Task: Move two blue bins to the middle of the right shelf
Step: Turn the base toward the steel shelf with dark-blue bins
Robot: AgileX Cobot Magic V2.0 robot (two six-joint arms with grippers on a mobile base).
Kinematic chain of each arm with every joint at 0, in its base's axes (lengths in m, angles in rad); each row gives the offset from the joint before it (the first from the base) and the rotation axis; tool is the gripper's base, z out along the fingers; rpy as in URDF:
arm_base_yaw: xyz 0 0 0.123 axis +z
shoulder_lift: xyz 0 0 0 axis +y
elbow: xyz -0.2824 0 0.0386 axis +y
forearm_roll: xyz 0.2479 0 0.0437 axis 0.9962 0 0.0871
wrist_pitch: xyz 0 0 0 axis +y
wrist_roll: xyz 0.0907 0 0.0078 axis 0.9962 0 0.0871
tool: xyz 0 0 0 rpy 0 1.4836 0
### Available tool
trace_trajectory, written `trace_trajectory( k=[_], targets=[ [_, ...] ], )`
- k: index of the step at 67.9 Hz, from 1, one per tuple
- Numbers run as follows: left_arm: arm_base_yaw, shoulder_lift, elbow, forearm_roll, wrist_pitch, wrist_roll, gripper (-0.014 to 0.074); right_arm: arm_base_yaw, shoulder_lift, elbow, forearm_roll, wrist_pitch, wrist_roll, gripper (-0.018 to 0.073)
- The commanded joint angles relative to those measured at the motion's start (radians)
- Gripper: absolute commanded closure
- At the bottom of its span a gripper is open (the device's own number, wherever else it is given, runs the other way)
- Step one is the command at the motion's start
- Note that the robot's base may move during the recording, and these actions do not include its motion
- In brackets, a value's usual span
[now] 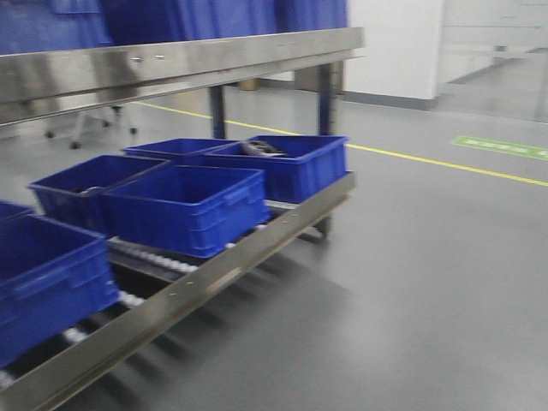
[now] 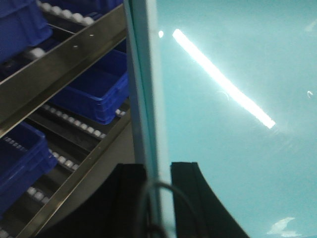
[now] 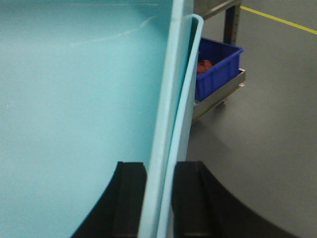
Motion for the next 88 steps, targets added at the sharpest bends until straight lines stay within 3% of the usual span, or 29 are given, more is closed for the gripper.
trace_trajectory(
  k=[1,88],
  targets=[
    [-0.004,-0.022,-0.019,-0.007,-0.080,0.000,0.0707,-0.005,-0.022,-0.019,-0.007,-0.092,-0.007,0.0713],
    [-0.004,-0.022,-0.019,-0.007,-0.080,0.000,0.0707,-0.005,-0.022,-0.019,-0.007,-0.092,-0.007,0.0713]
  ],
)
